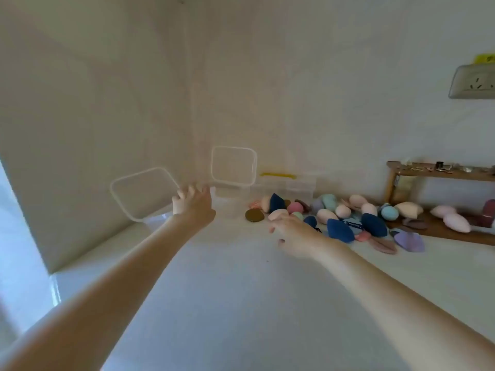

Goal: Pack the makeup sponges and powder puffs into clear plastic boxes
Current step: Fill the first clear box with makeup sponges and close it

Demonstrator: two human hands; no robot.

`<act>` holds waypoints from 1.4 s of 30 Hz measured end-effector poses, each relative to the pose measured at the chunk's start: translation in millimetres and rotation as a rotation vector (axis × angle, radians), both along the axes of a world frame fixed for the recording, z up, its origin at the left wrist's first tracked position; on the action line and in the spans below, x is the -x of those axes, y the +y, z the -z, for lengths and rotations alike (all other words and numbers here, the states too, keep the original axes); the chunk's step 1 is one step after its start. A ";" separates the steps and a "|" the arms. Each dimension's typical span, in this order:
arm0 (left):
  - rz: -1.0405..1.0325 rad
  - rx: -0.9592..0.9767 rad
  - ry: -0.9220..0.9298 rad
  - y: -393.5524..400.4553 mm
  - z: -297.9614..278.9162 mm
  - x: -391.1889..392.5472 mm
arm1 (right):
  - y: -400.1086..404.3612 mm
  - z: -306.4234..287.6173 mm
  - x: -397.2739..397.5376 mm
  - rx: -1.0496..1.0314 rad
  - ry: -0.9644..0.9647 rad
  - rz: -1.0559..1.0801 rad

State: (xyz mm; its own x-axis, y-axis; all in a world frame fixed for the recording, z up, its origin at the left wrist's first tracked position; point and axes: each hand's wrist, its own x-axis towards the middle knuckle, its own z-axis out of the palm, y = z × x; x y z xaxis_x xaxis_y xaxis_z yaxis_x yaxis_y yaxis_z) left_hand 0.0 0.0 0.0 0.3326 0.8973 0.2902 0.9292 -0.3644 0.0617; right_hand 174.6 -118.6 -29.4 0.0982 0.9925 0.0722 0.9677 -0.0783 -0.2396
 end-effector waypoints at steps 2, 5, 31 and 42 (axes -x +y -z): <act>-0.006 0.042 -0.028 6.1 -0.1 -2.2 | 8.9 1.6 -9.8 0.005 0.019 0.029; 0.046 -0.019 -0.017 9.2 3.4 -6.2 | 26.6 10.4 -25.3 0.041 0.041 0.032; 0.600 -0.051 -0.348 -62.3 23.3 -20.9 | 63.6 -34.2 7.9 -0.270 0.710 -0.021; 0.326 0.006 -0.179 4.1 26.5 29.5 | 84.8 -24.2 51.0 0.198 0.583 -0.099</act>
